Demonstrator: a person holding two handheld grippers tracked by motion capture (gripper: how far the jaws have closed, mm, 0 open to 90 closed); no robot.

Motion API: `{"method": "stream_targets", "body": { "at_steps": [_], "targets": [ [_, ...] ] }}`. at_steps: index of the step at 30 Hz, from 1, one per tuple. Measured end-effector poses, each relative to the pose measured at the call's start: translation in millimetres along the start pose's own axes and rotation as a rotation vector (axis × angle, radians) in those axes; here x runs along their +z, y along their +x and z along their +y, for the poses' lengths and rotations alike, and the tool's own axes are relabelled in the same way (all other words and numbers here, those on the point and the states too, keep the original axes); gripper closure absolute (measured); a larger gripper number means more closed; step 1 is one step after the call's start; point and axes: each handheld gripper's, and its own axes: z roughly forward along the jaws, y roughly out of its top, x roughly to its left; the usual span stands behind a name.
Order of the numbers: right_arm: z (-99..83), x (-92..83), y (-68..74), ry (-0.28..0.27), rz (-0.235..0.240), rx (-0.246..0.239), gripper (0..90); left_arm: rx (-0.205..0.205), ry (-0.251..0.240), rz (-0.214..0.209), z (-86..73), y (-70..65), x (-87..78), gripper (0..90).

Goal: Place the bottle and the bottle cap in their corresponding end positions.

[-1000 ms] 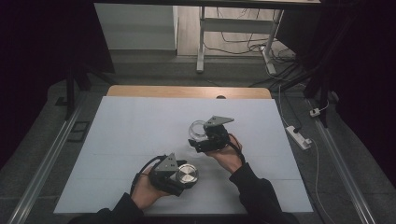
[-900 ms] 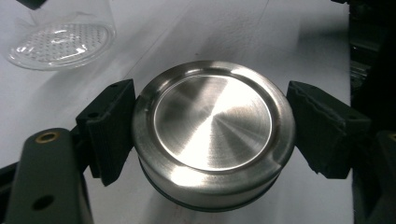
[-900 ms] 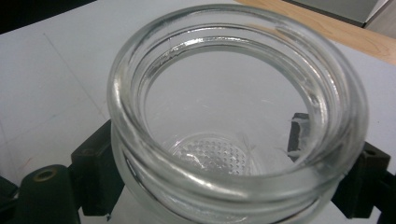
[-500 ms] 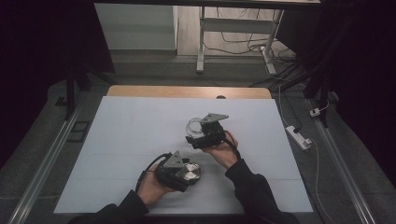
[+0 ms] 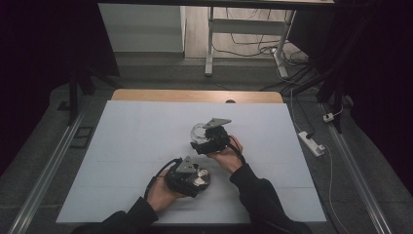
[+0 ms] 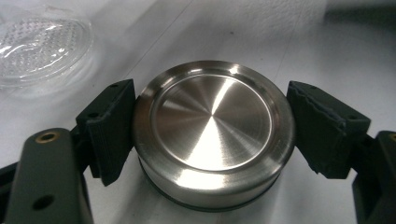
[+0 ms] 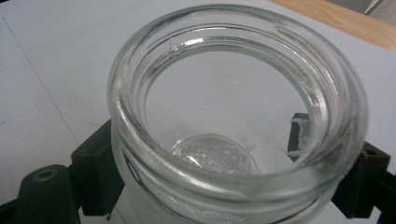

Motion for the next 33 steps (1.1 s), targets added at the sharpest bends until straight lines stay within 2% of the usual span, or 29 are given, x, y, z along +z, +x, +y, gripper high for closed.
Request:
{"method": "stream_targets", "body": {
  "at_steps": [13,17,23,29,31,33],
  "targets": [
    [-3.5,8.3,2.8,0.027,-0.004,-0.015,14.5,-0.011,0.046,-0.013,-0.5,1.7,8.0,20.3],
    [-4.7,8.5,3.8,0.025,-0.007,-0.033,14.3,0.017,0.069,0.005,-0.5,-0.8,9.8,20.2],
    [-5.8,8.5,3.6,0.02,-0.007,-0.037,14.1,0.016,0.065,0.003,-1.1,-0.5,9.8,20.0],
    [-5.2,8.6,3.4,0.022,-0.002,-0.019,13.4,0.007,0.059,-0.006,-1.4,0.9,9.0,19.9],
    [-4.8,8.3,3.1,0.021,0.002,-0.013,13.1,0.006,0.062,0.008,-1.2,0.8,8.7,19.8],
    [-4.4,7.2,2.8,0.012,0.007,-0.004,11.7,0.0,0.051,0.003,-1.3,1.4,7.4,19.5]
  ]
}}
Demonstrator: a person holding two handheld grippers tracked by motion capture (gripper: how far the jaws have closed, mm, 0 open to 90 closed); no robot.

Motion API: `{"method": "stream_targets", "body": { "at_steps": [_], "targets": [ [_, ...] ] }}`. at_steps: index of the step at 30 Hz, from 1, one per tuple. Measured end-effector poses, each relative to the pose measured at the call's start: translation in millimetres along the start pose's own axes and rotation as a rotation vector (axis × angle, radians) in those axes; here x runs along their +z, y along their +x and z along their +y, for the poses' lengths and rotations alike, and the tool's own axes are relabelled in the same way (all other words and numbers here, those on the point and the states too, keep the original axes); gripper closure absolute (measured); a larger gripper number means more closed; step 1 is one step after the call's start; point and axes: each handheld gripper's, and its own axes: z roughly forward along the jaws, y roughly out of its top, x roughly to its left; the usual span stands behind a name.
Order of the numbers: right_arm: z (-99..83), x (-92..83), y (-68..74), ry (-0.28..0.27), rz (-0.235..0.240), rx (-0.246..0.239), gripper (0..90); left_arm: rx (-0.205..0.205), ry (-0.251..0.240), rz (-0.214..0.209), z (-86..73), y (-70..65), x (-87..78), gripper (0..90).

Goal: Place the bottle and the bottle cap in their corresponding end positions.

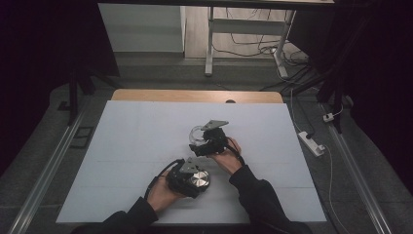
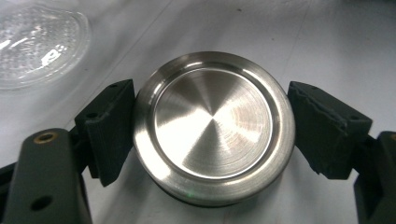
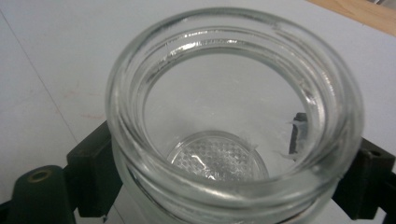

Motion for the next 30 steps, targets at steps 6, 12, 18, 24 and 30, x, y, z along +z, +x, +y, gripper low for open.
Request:
{"method": "stream_targets", "body": {
  "at_steps": [6,12,18,24,30],
  "targets": [
    [2.7,-7.4,-0.6,-0.021,0.005,0.01,7.8,-0.027,-0.052,-0.034,2.4,3.5,-11.8,15.1],
    [3.7,-13.7,0.0,-0.023,0.023,0.02,3.5,-0.039,-0.066,-0.053,1.3,5.8,-21.5,12.1],
    [2.4,-18.8,3.2,-0.007,0.028,0.002,1.8,-0.045,-0.063,-0.046,-3.5,8.9,-33.1,8.5],
    [-1.3,-25.1,2.4,-0.01,0.048,0.016,0.3,-0.071,-0.068,-0.062,-8.1,14.1,-42.2,5.4],
    [-3.5,-29.9,5.3,-0.01,0.05,0.011,0.0,-0.11,-0.093,-0.082,-12.8,19.7,-49.2,1.8]
  ]
}}
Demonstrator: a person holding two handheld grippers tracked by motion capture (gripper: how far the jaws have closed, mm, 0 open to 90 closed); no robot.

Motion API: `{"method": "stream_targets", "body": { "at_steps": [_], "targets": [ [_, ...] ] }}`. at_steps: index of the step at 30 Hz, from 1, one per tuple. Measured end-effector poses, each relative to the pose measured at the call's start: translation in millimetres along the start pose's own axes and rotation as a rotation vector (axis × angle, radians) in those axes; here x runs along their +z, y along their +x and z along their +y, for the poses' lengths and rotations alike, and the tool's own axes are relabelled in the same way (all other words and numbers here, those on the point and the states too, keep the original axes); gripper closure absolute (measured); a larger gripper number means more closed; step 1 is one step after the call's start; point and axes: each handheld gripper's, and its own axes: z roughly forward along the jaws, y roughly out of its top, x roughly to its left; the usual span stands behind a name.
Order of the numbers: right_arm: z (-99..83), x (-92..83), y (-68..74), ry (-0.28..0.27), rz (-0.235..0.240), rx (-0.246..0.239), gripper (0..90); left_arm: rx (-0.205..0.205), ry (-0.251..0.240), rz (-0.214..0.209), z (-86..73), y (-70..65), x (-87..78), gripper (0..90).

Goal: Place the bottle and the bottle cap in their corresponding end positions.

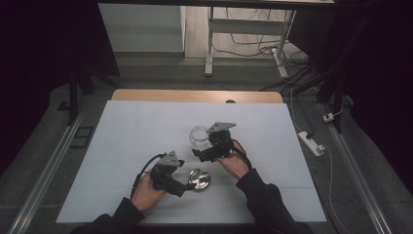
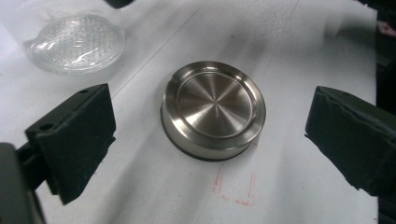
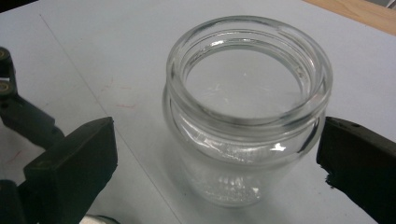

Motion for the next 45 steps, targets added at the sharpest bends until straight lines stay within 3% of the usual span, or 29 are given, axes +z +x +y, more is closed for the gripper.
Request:
{"method": "stream_targets", "body": {
  "at_steps": [11,21,33,45],
  "targets": [
    [-8.6,-10.4,4.6,0.01,0.028,-0.01,0.0,-0.033,-0.024,-0.016,-5.3,7.1,-10.1,0.0],
    [-9.6,-19.1,10.2,0.01,0.044,-0.025,0.0,-0.074,-0.049,-0.073,-9.0,12.9,-19.6,0.0],
    [-10.1,-36.0,16.9,-0.016,0.062,-0.022,0.0,-0.038,-0.047,-0.012,-10.3,7.4,-31.9,0.0],
    [-21.5,-52.4,23.6,-0.029,0.077,-0.024,0.0,-0.016,-0.023,0.034,-17.2,1.8,-41.5,0.0]
  ]
}}
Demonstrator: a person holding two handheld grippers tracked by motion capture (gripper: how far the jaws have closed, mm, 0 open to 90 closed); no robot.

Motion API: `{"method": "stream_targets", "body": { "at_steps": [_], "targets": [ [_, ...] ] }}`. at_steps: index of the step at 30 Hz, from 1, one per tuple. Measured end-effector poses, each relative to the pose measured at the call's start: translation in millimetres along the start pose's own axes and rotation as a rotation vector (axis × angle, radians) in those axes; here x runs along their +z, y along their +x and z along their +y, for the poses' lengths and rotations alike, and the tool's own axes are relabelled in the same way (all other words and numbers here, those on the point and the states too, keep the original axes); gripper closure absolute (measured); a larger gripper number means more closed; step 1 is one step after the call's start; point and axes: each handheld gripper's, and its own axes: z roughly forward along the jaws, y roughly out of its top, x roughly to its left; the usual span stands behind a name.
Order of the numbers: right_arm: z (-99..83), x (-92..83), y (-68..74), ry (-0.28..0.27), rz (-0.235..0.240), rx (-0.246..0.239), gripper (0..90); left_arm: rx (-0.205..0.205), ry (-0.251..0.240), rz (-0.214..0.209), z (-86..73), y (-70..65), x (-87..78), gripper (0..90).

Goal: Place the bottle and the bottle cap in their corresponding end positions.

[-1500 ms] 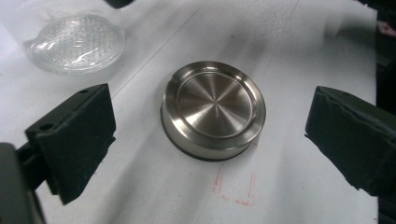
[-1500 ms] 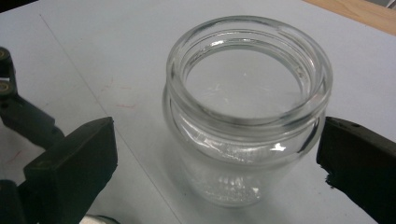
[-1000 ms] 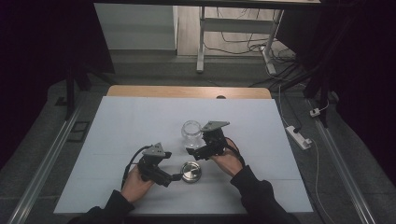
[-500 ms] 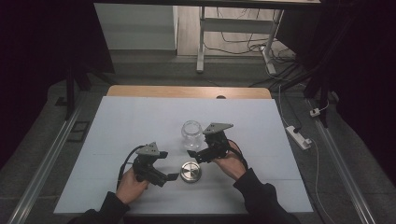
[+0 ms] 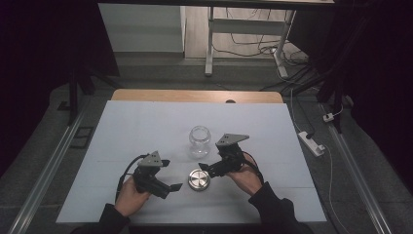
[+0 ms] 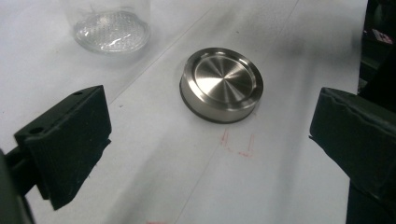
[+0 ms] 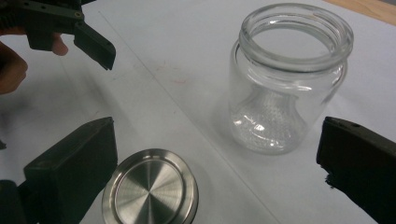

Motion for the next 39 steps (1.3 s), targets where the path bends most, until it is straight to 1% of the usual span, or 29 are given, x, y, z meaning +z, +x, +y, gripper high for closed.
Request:
{"method": "stream_targets", "body": {
  "at_steps": [6,9,17,22,30,34,39],
  "targets": [
    [-8.7,-6.8,0.4,-0.008,-0.008,0.008,0.0,-0.012,0.002,0.006,-5.4,-0.2,-7.0,0.0],
    [-12.1,-10.3,0.9,-0.013,-0.014,0.002,0.0,-0.021,-0.001,0.01,-8.8,-0.4,-11.4,0.0],
    [-22.3,-21.5,1.9,-0.024,-0.019,0.01,0.0,-0.04,-0.007,0.039,-18.9,-0.8,-24.1,0.0],
    [-30.5,-30.8,0.9,-0.029,-0.036,0.007,0.0,-0.055,-0.011,0.059,-26.3,-0.8,-33.6,0.0],
    [-44.4,-49.9,-1.8,-0.045,-0.068,0.023,0.0,-0.083,-0.022,0.085,-37.8,-1.8,-47.0,0.1],
    [-52.5,-59.1,-2.9,-0.045,-0.083,0.036,0.0,-0.099,-0.026,0.097,-44.1,-2.3,-54.1,0.2],
    [-62.9,-68.6,-4.3,-0.032,-0.105,0.047,0.0,-0.123,-0.033,0.105,-53.4,-2.3,-62.9,0.2]
  ]
}}
